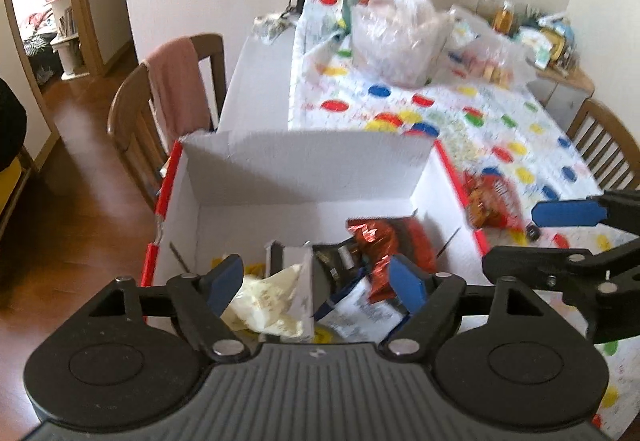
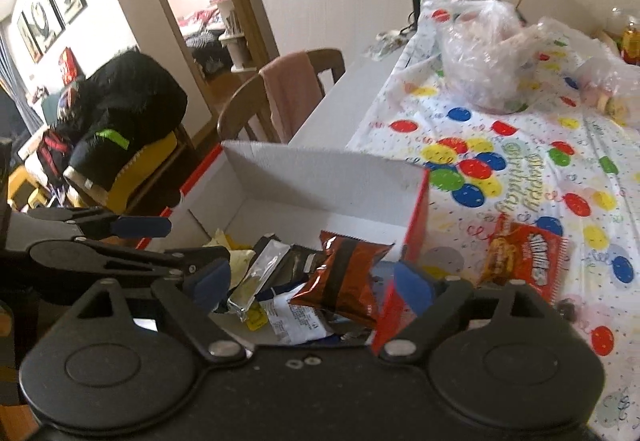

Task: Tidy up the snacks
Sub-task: 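Open the left tool and the right tool to drop both snacks into the box, then move both open tools back toward the red chip bag on the table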

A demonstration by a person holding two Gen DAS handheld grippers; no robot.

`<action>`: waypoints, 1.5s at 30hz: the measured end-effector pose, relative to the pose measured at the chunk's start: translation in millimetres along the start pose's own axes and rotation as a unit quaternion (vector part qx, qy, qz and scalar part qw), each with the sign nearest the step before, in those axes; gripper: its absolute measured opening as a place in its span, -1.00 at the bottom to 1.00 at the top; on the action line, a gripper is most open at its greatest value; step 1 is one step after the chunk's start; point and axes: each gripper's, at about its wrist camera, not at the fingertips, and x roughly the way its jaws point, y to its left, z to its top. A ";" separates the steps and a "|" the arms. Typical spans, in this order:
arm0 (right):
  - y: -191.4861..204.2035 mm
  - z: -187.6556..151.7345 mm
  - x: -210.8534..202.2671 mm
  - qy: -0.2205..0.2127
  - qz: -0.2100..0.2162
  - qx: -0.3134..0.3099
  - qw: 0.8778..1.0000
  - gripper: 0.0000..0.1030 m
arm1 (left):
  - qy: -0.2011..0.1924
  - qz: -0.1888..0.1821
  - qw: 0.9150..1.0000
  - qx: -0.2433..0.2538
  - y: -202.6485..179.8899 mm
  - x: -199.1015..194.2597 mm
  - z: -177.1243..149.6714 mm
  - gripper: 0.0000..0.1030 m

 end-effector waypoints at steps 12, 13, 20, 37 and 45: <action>-54.5 -16.6 -62.9 -0.036 -0.040 0.006 0.999 0.86 | -0.045 -0.057 0.997 0.015 -62.5 -17.5 12.7 0.64; -62.4 -18.9 -67.6 -0.038 -0.045 0.010 0.998 0.89 | -0.045 -0.061 0.997 0.018 -69.8 -16.4 13.7 0.65; -118.0 -37.7 -87.9 -0.038 -0.069 0.039 0.996 1.00 | -0.031 -0.094 0.994 0.040 -124.5 -2.0 16.8 0.66; -210.2 -61.8 -59.2 0.032 -0.072 -0.026 0.997 0.99 | 0.080 -0.090 0.992 0.029 -215.6 87.9 44.6 0.65; -236.5 -62.6 -23.0 0.067 -0.036 -0.033 0.997 0.85 | 0.114 -0.059 0.992 0.009 -230.3 140.5 58.8 0.66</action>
